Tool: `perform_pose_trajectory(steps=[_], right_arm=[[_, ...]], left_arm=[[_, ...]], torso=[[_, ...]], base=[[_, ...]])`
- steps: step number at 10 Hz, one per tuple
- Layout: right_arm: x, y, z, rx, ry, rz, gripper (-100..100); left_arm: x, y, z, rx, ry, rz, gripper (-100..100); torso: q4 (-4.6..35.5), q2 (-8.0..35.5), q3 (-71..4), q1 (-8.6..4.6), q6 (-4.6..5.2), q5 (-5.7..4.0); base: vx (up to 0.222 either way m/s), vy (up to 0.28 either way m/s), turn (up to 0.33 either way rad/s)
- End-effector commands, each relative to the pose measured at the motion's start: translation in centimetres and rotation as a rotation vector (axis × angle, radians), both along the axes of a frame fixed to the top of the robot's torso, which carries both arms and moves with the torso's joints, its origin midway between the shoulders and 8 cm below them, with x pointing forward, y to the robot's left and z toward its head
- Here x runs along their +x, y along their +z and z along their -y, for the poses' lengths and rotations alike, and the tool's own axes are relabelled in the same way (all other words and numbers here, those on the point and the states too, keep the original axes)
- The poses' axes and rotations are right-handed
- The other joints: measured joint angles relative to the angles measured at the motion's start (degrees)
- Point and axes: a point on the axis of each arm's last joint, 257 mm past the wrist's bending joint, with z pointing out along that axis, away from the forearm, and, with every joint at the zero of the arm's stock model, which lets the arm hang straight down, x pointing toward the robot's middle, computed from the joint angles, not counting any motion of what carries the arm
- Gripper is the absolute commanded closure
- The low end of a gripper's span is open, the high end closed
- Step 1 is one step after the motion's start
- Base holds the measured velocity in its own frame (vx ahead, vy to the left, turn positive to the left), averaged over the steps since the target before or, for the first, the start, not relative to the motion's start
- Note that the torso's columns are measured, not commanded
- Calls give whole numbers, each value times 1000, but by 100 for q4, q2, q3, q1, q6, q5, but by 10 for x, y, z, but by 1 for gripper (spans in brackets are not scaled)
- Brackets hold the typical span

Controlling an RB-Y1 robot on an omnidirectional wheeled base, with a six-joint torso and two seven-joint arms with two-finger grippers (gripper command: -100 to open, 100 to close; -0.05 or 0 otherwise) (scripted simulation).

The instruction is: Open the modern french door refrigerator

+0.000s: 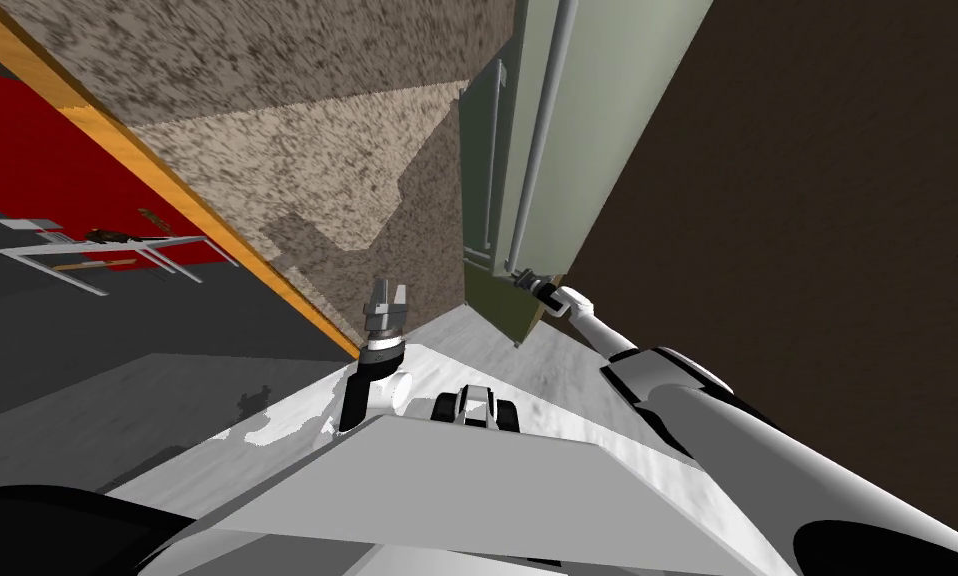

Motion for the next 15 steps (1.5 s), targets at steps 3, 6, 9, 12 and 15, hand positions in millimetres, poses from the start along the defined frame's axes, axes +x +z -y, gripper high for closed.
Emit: perform_pose_trajectory(steps=[3, 6, 9, 12, 15], right_arm=[[-16, 19, -30, -2, 109, -2, -100], [-12, 41, -21, -1, 104, -2, -100], [-10, 52, -16, 0, 101, -2, -100], [-10, 39, -13, -14, 97, -23, 0], [-10, 30, -10, -21, 91, -35, 0]], left_arm=[[0, 0, 0, 0, 0, 0, 0], [0, 0, 0, -1, 0, 0, 0], [0, 0, 0, 0, 0, 0, 0], [0, 0, 0, 0, 0, 0, 0], [0, 0, 0, 0, 0, 0, 0]], torso=[[10, 9, 6, 12, -10, 5], [1, -38, -26, 64, -27, 23], [34, 13, 7, 25, -23, 15], [46, 52, 32, -10, 0, 3], [17, 15, 9, 9, -8, 6]], base=[[-88, -213, 39], [-18, 51, -8], [3, 24, 33], [2, 13, 9], [2, 0, 0]])
